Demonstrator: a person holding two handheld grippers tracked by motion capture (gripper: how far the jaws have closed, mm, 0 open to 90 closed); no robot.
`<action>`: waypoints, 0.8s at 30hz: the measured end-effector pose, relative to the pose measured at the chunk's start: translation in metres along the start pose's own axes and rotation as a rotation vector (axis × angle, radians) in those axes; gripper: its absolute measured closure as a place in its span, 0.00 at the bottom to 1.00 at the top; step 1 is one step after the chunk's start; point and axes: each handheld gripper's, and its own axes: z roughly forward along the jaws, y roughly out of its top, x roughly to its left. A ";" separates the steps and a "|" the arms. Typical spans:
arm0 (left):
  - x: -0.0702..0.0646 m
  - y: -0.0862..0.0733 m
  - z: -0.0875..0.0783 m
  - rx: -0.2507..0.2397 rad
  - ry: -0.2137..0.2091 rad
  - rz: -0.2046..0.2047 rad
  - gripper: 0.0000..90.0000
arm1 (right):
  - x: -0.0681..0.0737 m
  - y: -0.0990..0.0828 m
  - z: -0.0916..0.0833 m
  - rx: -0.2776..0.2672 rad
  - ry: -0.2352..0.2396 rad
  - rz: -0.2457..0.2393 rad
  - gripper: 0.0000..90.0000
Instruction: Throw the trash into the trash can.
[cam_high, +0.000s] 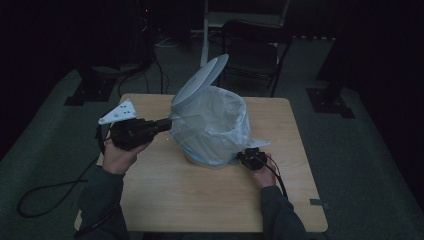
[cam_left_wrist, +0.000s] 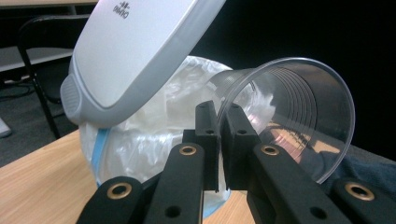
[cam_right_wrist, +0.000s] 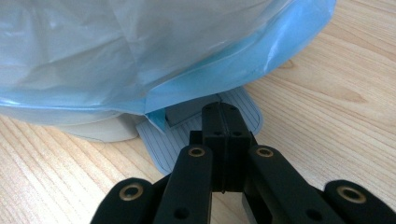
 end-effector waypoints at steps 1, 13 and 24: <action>0.000 0.000 0.000 0.000 0.000 0.000 0.97 | 0.000 0.000 0.000 0.000 0.000 0.000 1.00; -0.001 0.010 0.029 0.014 -0.012 -0.014 0.97 | 0.000 0.000 0.000 -0.001 0.000 0.000 1.00; -0.004 0.020 0.045 0.003 0.019 -0.023 0.97 | 0.000 0.000 0.000 -0.002 0.000 0.000 1.00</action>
